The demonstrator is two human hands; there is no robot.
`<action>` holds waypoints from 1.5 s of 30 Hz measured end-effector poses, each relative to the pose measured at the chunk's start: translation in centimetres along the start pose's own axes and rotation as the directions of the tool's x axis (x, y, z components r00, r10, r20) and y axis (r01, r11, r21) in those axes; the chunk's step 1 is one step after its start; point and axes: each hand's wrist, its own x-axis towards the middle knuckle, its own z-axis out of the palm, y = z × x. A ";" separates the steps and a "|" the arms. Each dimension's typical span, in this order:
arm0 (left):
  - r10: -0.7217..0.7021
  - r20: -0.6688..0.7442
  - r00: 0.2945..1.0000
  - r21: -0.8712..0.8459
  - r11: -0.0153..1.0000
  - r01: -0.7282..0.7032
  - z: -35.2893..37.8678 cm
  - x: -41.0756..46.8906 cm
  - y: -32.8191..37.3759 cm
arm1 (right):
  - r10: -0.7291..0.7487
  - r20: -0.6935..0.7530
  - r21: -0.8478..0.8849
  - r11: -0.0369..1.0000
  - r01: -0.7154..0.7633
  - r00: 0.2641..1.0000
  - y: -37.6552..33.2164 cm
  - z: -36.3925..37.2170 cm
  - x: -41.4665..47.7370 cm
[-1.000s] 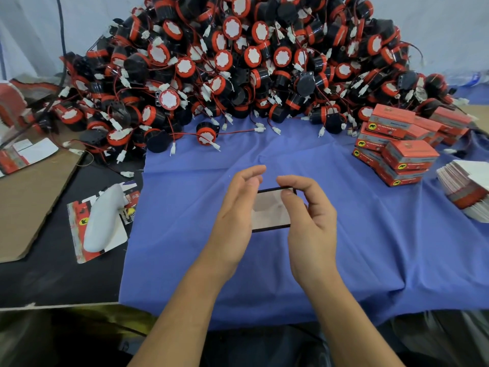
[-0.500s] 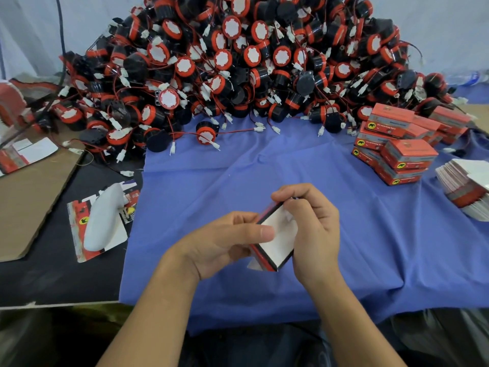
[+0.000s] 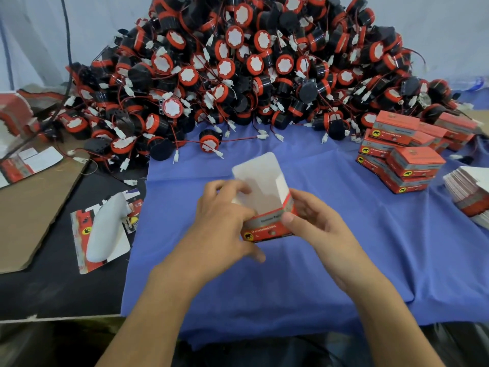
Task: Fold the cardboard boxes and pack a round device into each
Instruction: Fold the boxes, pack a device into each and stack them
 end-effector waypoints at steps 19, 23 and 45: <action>-0.415 -0.033 0.909 -0.873 0.454 0.176 4.0 1.1 -2.6 | 0.115 -0.130 -0.121 0.984 -0.131 0.985 4.6 -3.1 3.5; -0.517 -0.073 0.853 -0.946 0.307 0.105 2.2 4.5 -3.2 | 0.237 -0.099 0.340 0.921 -0.191 0.966 3.0 -3.4 8.0; -0.554 -0.284 0.782 -0.077 0.827 0.557 1.3 23.0 -16.4 | 0.416 0.239 0.193 0.865 -0.462 0.878 6.2 3.8 31.6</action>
